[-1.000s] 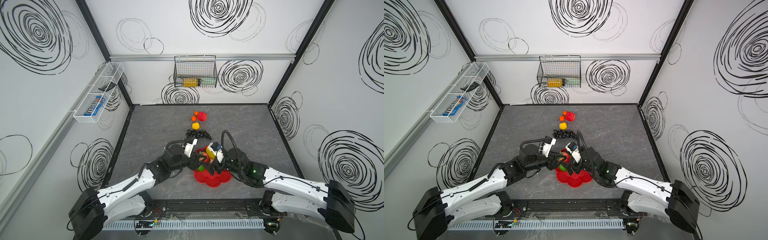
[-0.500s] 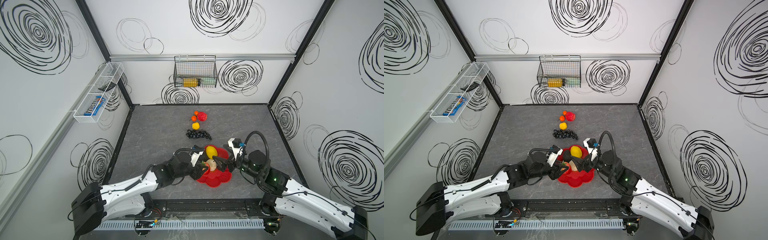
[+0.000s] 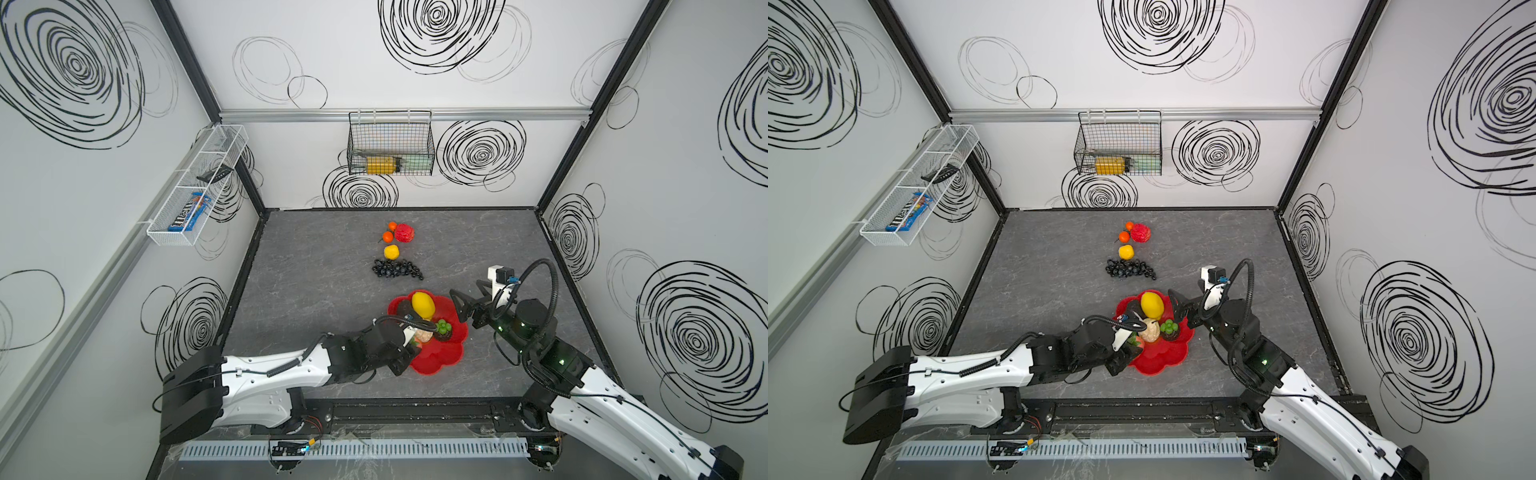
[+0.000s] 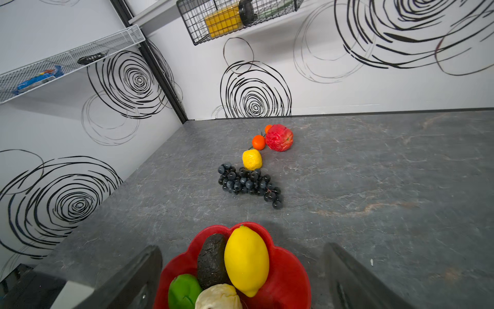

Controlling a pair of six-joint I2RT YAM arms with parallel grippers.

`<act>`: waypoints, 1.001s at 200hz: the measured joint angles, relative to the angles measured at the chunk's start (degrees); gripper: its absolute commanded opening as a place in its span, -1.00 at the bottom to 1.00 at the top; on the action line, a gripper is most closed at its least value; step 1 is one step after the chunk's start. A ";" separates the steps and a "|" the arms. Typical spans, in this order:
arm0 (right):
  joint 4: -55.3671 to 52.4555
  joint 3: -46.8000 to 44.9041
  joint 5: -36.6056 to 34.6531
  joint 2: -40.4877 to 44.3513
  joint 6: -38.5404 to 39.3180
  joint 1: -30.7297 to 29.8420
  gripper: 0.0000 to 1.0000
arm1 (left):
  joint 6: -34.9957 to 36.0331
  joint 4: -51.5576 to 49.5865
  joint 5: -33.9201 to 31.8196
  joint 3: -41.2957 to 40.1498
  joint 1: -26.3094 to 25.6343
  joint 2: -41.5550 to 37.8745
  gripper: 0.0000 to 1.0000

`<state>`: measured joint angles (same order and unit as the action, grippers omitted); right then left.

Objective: Arrange fruit in a fruit bowl
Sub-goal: Place the fruit in the fruit bowl.

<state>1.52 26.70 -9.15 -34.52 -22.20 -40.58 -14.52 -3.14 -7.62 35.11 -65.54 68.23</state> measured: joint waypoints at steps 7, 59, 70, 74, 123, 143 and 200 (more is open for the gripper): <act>0.00 -0.28 0.26 -0.02 -0.35 0.48 0.95 | 0.68 0.00 -0.83 0.04 -0.50 0.35 -0.09; -0.17 -1.18 2.49 -0.37 -1.64 1.99 0.95 | 4.83 0.39 -6.08 0.09 -3.93 3.34 -0.04; -0.11 -1.25 2.84 -0.63 -1.84 2.14 0.95 | 5.46 0.76 -6.60 0.00 -4.20 3.65 -0.03; -0.04 -1.27 2.99 -0.74 -1.95 2.25 0.95 | 5.68 0.98 -6.78 -0.07 -4.22 3.74 -0.03; 0.68 -2.32 4.81 -1.66 -2.86 2.86 0.95 | 8.44 3.39 -8.22 -1.20 -4.22 4.76 0.00; 0.96 -2.54 5.44 -2.08 -3.34 3.19 0.95 | 10.21 4.96 -8.52 -1.88 -4.24 5.09 0.02; 1.97 -2.86 7.13 -3.39 -4.15 3.69 0.95 | 15.67 10.36 -7.63 -5.90 -3.56 5.05 0.12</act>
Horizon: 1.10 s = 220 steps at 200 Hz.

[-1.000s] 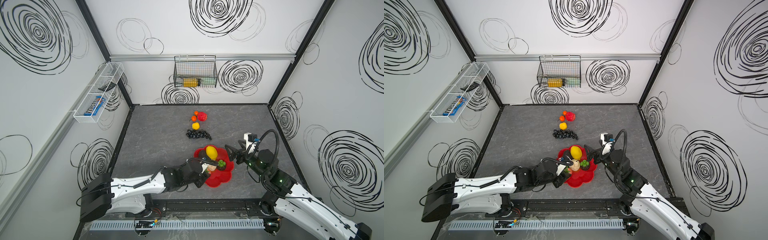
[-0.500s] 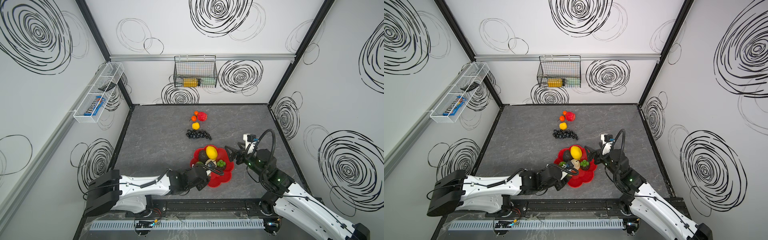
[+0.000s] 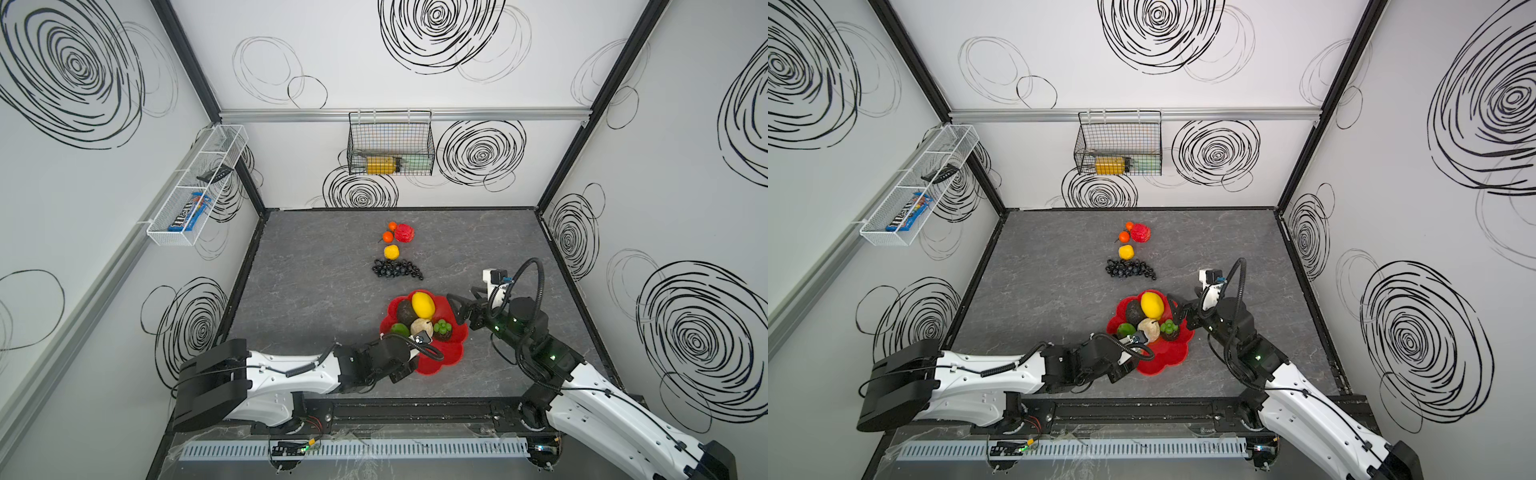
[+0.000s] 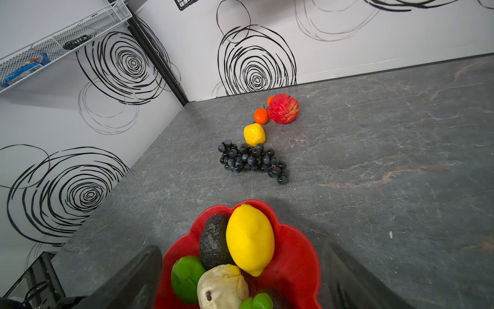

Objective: Arrange fruit in a fruit bowl
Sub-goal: Place the fruit in the fruit bowl.

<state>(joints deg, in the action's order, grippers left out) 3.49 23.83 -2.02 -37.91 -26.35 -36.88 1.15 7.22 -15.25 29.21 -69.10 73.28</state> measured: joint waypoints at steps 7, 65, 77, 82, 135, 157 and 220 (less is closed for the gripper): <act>0.04 -0.02 0.13 -0.13 -0.04 0.09 0.95 | 0.39 0.61 0.42 -0.42 0.33 -0.07 0.13; 0.68 -0.02 1.18 -1.18 -1.11 0.44 0.95 | 0.74 2.03 2.43 -1.11 2.51 -0.35 0.22; 1.07 -0.07 1.40 -1.33 -1.31 0.44 0.95 | 0.50 2.23 2.60 -1.51 2.75 -0.55 0.27; 1.31 -0.11 1.42 -1.40 -1.36 0.46 0.95 | 0.39 2.29 2.62 -1.75 2.82 -0.72 0.29; 1.99 -0.20 1.70 -1.62 -1.70 0.57 0.95 | -0.79 3.30 2.80 -3.63 3.54 -3.30 0.31; 2.43 -0.22 1.86 -2.21 -1.86 0.70 0.95 | -1.16 3.41 2.82 -3.72 3.61 -4.39 0.36; 2.60 -0.11 1.77 -3.17 -1.88 1.09 0.95 | -4.20 5.25 4.52 -5.18 4.28 -13.66 0.50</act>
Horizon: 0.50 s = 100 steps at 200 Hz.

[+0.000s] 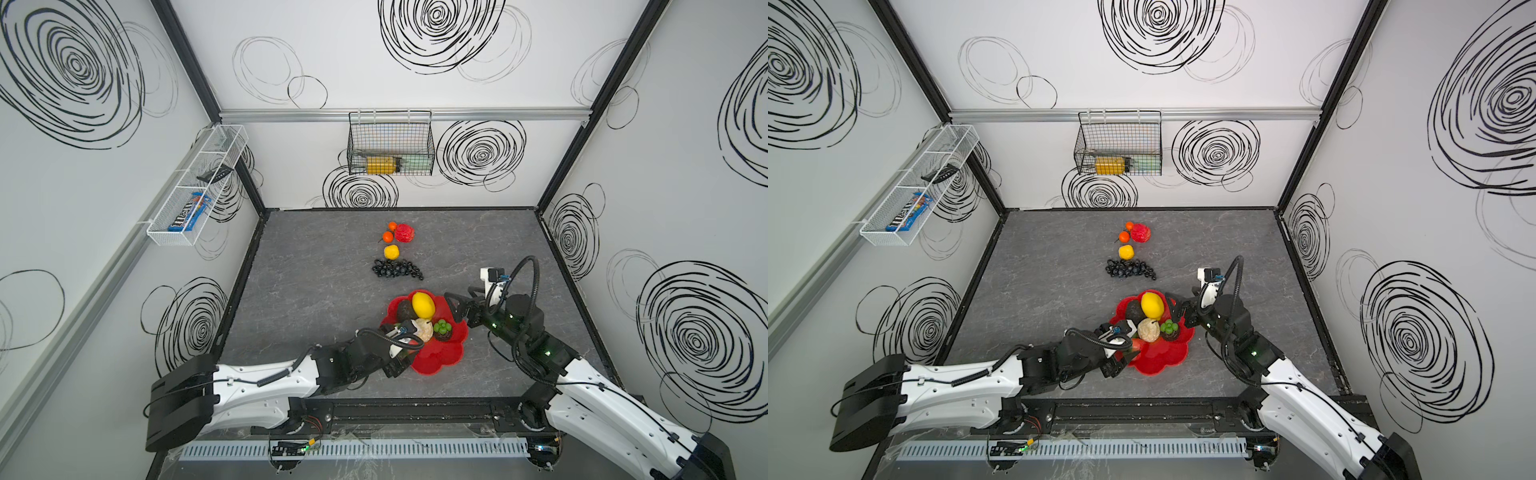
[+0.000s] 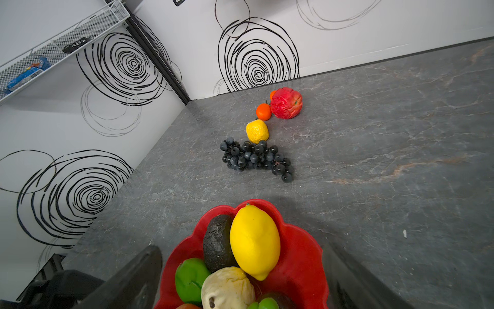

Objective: Arrange fruit in a fruit bowl
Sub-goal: Place the fruit in the fruit bowl, then pick up the fruit from the top-center of the table.

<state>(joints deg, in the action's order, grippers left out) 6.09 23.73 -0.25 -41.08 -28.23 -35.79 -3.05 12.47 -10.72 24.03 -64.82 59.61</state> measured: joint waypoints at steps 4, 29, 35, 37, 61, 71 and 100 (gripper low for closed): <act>-0.11 0.07 0.00 -0.09 0.00 0.11 0.95 | -0.42 0.17 0.24 -0.11 0.42 -0.98 0.50; -0.85 1.09 -0.13 -0.17 0.11 0.50 0.95 | -4.44 1.90 1.42 -0.11 5.86 -5.73 0.50; -1.09 1.46 -0.20 -0.15 0.13 0.50 0.95 | -5.86 2.08 1.75 0.02 7.87 -6.43 0.50; -1.14 1.60 -0.20 -0.15 0.13 0.52 0.95 | -6.16 2.12 1.97 0.11 8.50 -6.60 0.50; -1.20 2.73 -0.37 -0.13 0.15 0.55 0.95 | -11.65 2.69 3.23 2.01 17.27 -6.95 0.51; -1.16 2.82 -0.39 -0.09 0.13 0.57 0.95 | -13.92 2.82 3.80 3.17 21.07 -6.25 0.51; -1.64 2.82 -0.42 -0.07 -0.07 0.63 0.95 | -19.78 3.91 5.38 7.93 30.40 0.28 0.51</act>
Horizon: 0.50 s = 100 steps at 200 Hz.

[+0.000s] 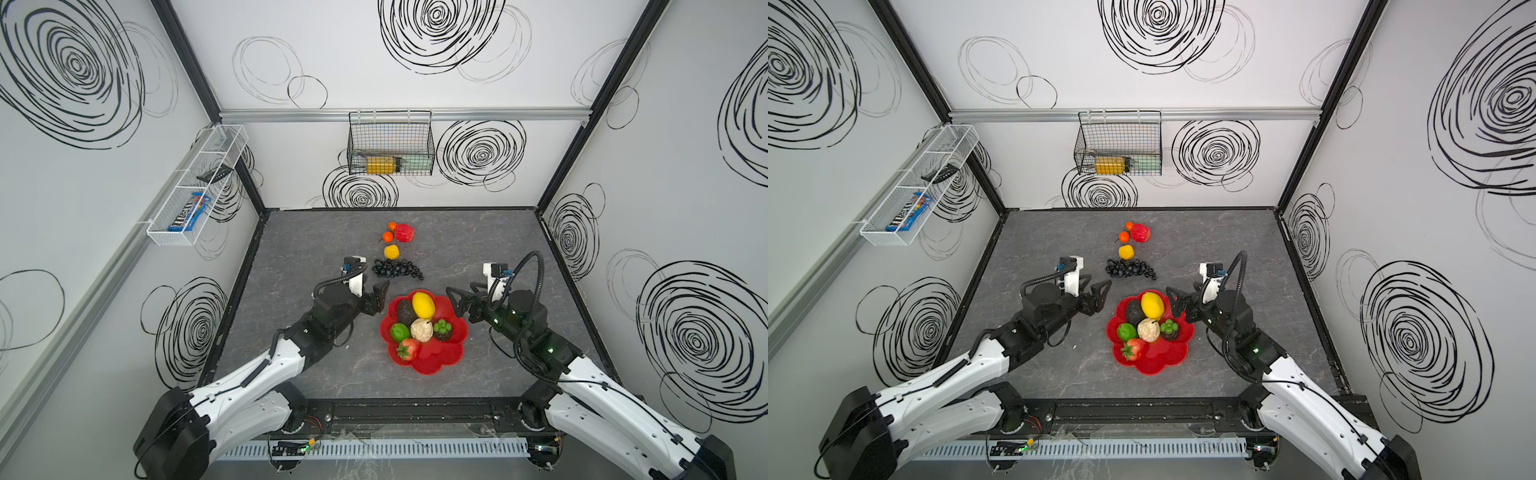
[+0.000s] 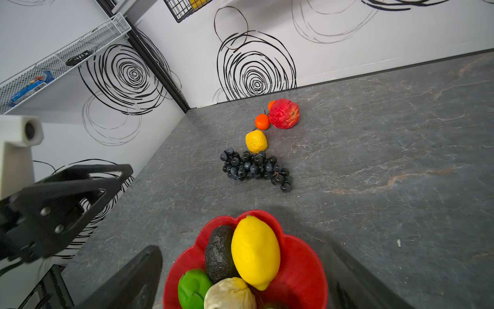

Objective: Arrange fruit in a fruit bowl
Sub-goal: Pick up the fruit from the top-center of the table.

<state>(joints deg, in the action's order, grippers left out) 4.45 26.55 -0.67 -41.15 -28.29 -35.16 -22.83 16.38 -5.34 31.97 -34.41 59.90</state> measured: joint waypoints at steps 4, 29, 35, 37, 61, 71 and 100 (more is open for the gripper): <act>0.00 0.00 0.00 0.00 -0.02 0.00 0.95 | -0.66 0.15 0.24 0.79 0.98 1.46 0.51; -0.37 -0.02 0.04 0.44 -0.22 0.24 0.95 | -2.93 0.74 1.64 6.51 4.44 11.45 0.54; -0.46 -0.02 0.07 0.61 -0.24 0.28 0.95 | -3.19 0.92 1.97 8.35 4.68 14.27 0.54; -0.50 -0.02 0.07 0.70 -0.26 0.28 0.95 | -3.26 0.85 2.08 8.87 4.72 15.15 0.54; -0.81 -0.11 0.37 1.40 -0.42 0.48 0.95 | -3.65 1.33 2.82 15.87 4.96 24.52 0.57; -0.85 -0.15 0.50 1.64 -0.44 0.59 0.95 | -3.67 1.29 2.80 18.88 4.96 28.17 0.59; -0.87 -0.15 1.66 0.70 -0.37 1.75 0.95 | -4.44 1.70 3.48 24.50 5.51 34.91 0.59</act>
<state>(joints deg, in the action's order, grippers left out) 3.57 26.39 0.99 -40.45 -28.67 -33.41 -27.27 18.09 -1.87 56.47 -28.91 94.80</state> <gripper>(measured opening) 0.975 0.796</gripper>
